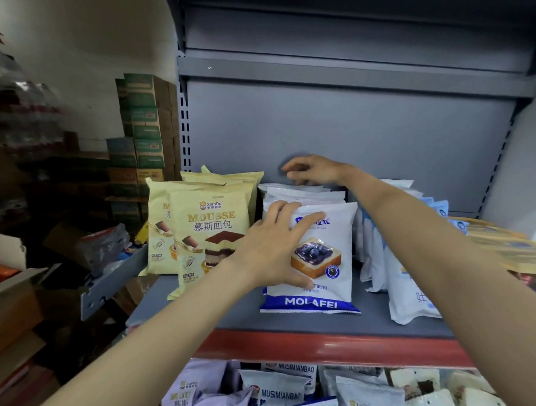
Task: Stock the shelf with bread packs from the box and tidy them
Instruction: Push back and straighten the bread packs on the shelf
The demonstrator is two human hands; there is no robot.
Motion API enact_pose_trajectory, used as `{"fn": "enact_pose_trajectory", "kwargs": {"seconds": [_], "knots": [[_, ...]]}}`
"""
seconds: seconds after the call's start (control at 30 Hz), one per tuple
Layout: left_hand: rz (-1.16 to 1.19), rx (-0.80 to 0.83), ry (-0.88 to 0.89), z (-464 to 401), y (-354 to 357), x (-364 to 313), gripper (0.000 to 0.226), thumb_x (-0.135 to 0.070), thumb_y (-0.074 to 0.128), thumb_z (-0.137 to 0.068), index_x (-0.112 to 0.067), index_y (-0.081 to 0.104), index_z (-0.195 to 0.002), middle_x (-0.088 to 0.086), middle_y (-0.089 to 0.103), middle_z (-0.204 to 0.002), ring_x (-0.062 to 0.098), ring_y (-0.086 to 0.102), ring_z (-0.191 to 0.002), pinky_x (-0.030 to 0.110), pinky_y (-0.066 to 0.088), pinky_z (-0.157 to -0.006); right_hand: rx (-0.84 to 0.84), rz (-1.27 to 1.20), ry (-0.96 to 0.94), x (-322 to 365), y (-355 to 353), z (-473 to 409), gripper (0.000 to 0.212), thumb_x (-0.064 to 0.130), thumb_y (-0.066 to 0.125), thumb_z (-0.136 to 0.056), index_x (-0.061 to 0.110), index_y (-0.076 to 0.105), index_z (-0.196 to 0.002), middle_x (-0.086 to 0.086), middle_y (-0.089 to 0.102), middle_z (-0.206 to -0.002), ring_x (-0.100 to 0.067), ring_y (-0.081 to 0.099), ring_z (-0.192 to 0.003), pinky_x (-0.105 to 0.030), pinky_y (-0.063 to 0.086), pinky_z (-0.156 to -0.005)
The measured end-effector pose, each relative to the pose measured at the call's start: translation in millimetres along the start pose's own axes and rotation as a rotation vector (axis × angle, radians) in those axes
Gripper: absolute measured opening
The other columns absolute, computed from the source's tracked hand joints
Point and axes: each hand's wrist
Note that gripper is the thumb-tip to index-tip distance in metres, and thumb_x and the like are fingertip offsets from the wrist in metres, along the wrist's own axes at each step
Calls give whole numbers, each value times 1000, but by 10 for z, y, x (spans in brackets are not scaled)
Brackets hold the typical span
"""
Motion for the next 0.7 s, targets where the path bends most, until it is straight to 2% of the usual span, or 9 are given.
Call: {"fn": "enact_pose_trajectory", "kwargs": {"seconds": [0.1,0.2,0.27,0.37,0.5,0.6,0.7], "knots": [[-31,-9,8,1,20,1,115,-67,72,-61,-36,5,-149,4,11,-153,24,5,-142,38,38,-102,71,-36,39,7,71,-102,31,32,51,-96,20,53,-125,2,60,-115,-14,57,-103,-30,45,-93],[-42,-20,8,3,35,-7,115,-68,72,-61,-36,6,-149,5,12,-152,25,7,-141,38,38,-102,111,124,-1,3,120,-166,31,19,55,-95,8,55,-123,-4,59,-113,-12,52,-104,-24,41,-94],[-43,-20,3,1,38,-9,115,-67,72,-61,-36,5,-149,5,12,-152,25,6,-141,38,38,-102,95,159,-17,-38,144,-206,26,13,59,-92,5,60,-116,-11,63,-116,-13,55,-99,-25,44,-92],[-44,-13,-4,-4,38,-21,115,-67,72,-61,-36,5,-149,4,11,-152,24,5,-141,38,39,-101,9,144,-32,-76,133,-191,19,7,64,-86,8,68,-105,-12,69,-109,-12,60,-91,-16,46,-81],[-55,-28,-6,-25,38,-31,114,-65,74,-61,-38,7,-149,3,11,-153,24,2,-143,41,39,-102,-67,69,-68,-106,52,-95,17,3,66,-83,13,70,-96,-16,71,-102,-17,65,-87,-29,50,-89],[-85,-47,-13,-63,67,-44,112,-64,73,-64,-40,4,-148,3,5,-155,24,-6,-145,41,33,-105,-59,38,-60,-104,2,-29,21,6,66,-84,12,69,-104,-15,70,-105,-17,64,-92,-24,49,-89],[-74,-16,-52,-89,109,-74,112,-62,72,-66,-40,0,-149,3,-10,-157,24,-16,-145,46,24,-113,-61,32,-33,51,-106,94,30,24,58,-93,15,60,-121,-6,63,-123,-7,54,-103,-15,39,-87]]}}
Point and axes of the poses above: each hand's wrist, its own z-axis away from the middle knuckle, its own y-axis out of the palm, x = y × z
